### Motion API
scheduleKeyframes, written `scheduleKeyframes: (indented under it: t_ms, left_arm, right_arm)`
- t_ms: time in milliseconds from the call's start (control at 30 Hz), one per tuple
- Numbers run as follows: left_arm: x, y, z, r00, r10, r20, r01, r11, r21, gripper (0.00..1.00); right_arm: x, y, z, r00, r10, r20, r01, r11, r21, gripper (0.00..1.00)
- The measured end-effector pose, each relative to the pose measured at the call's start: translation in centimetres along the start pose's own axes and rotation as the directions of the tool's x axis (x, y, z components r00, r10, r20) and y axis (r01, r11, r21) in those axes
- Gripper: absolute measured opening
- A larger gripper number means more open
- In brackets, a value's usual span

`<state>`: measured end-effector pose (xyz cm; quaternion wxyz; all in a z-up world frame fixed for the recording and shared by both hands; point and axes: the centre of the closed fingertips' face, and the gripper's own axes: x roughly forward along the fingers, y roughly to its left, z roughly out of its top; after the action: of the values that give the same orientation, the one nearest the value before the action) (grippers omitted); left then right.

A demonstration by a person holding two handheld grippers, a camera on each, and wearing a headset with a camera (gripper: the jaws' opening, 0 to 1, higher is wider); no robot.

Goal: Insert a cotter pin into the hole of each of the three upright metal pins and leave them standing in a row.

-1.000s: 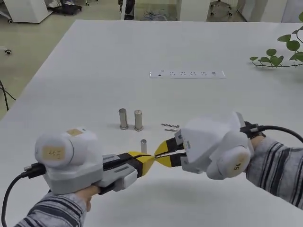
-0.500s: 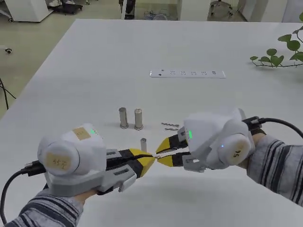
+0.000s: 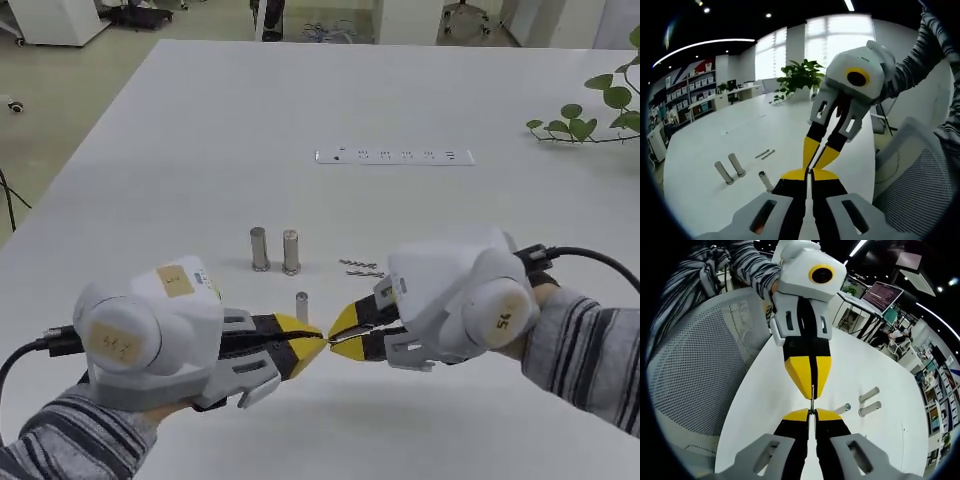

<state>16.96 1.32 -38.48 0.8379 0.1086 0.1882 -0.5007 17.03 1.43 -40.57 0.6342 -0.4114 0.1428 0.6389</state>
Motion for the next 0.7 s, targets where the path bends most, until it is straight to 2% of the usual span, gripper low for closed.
scheduleKeyframes:
  t_ms: [133,400,633,700]
  left_arm:
    - [0.01,-0.07,-0.39,0.9998,0.004,-0.017,-0.004,1.000,0.016,0.00]
    - [0.07,-0.11,-0.54,0.9998,0.018,-0.012,-0.018,1.000,0.006,0.00]
    - [0.25,0.39,-0.83,0.9987,0.048,-0.015,-0.048,0.999,-0.014,0.00]
    - [0.35,0.62,-0.93,0.9979,0.063,-0.016,-0.063,0.998,-0.018,0.04]
  right_arm:
    - [-0.09,0.13,-0.04,1.0000,0.005,-0.004,-0.005,1.000,0.001,0.00]
    - [-0.16,0.32,-0.13,0.9998,0.009,-0.019,-0.009,1.000,-0.012,0.00]
    - [-0.20,-0.16,-0.35,0.9993,-0.013,-0.034,0.013,1.000,-0.013,0.00]
    - [-0.25,-0.57,-0.46,0.9989,-0.030,-0.036,0.030,1.000,0.004,0.00]
